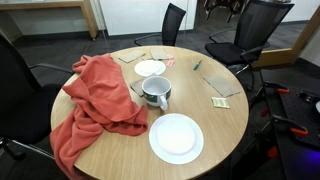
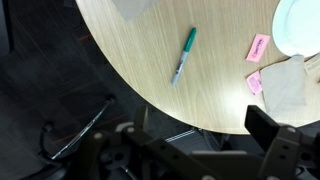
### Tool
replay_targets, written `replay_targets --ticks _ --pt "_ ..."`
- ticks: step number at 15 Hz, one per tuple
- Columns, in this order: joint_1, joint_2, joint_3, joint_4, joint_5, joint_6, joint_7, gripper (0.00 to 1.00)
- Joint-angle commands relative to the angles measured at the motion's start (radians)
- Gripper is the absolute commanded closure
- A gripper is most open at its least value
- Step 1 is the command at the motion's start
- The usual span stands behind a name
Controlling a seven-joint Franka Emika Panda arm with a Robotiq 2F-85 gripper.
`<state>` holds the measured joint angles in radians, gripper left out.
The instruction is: Put the green pen inside the green and white mug
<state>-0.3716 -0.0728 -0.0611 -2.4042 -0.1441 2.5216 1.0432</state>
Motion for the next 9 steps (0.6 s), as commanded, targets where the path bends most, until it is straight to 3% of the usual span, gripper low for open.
replay_targets --ticks 1,5,9 --pt "0.046 0.1 -0.067 0.06 -0.01 0.026 0.06 0.0" --pt "0.082 0.115 -0.122 0.049 0.004 0.033 0.021 0.0" --pt "0.088 0.139 -0.13 0.064 0.006 0.039 0.02 0.0"
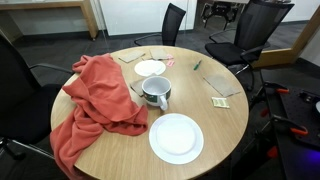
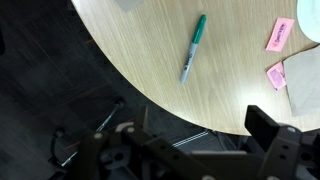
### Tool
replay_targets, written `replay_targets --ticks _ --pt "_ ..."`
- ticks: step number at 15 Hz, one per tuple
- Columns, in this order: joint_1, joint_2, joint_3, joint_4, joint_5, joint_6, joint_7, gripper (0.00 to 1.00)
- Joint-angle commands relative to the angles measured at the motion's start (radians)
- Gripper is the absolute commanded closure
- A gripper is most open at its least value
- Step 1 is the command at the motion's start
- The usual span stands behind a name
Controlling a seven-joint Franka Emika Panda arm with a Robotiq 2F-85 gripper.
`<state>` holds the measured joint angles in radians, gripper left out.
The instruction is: Put the green pen inside the green and white mug
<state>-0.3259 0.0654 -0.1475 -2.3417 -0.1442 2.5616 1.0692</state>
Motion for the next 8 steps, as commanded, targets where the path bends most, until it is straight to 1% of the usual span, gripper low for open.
replay_targets --ticks 1,2,4,8 --pt "0.043 0.001 -0.043 0.002 0.006 -0.001 -0.006 0.0" --pt "0.043 0.017 -0.043 0.021 0.016 -0.01 0.003 0.0" --pt "0.054 0.08 -0.046 0.074 0.079 -0.035 -0.025 0.0" --pt "0.086 0.216 -0.059 0.18 0.145 -0.072 -0.007 0.0"
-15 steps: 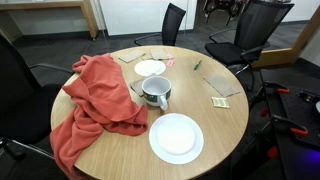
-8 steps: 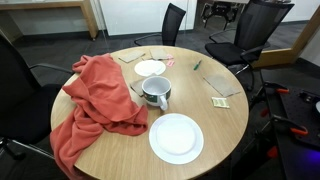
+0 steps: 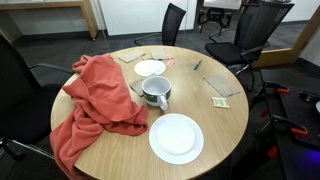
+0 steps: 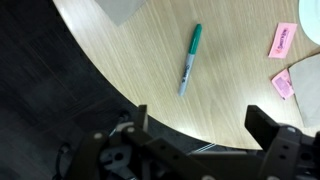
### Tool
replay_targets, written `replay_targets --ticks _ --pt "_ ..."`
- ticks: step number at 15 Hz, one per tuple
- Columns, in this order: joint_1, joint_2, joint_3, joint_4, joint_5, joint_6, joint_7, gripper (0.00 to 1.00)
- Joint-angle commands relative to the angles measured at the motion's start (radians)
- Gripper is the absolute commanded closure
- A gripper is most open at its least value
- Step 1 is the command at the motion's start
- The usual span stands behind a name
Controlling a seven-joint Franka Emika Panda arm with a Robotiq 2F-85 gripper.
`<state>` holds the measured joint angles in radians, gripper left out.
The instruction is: Put the green pen inside the green and white mug
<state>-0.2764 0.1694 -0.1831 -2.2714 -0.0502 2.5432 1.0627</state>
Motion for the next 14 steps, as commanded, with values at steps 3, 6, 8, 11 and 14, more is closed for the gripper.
replay_targets --ticks 3,6,8,11,14 --pt "0.058 0.22 -0.039 0.196 0.079 -0.066 0.018 0.0" --pt "0.068 0.311 -0.058 0.27 0.112 -0.064 0.021 0.0" --pt "0.066 0.363 -0.067 0.309 0.133 -0.06 0.011 0.0" --pt "0.055 0.427 -0.071 0.358 0.17 -0.066 0.003 0.0" --pt "0.057 0.484 -0.079 0.393 0.19 -0.056 0.005 0.0"
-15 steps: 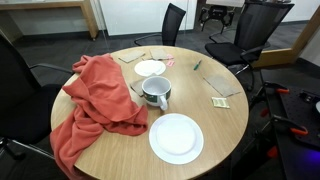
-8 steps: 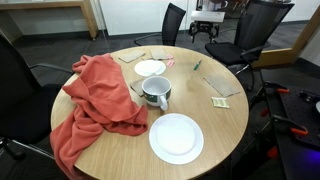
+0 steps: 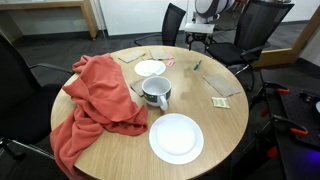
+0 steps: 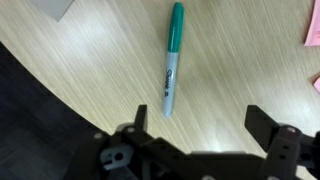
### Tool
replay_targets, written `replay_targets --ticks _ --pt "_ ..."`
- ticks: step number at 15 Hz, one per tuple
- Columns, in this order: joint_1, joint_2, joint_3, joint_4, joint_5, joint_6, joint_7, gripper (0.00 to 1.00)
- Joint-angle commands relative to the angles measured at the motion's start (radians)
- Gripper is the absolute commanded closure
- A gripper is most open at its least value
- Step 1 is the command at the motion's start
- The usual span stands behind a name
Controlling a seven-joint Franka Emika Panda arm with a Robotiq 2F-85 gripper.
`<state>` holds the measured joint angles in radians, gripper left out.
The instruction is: Put the green pen inside the green and white mug
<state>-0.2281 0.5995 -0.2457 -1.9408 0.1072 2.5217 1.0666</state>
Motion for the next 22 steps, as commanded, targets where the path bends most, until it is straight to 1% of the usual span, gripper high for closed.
replay_targets --ticks 1,7,15,22 --pt "0.009 0.069 -0.018 0.069 0.038 -0.024 0.002 0.0" --pt "0.008 0.125 -0.023 0.087 0.076 0.007 0.003 0.0" --pt "0.008 0.145 -0.028 0.078 0.103 0.036 0.002 0.0" --pt "0.0 0.16 -0.016 0.063 0.116 0.128 -0.023 0.0"
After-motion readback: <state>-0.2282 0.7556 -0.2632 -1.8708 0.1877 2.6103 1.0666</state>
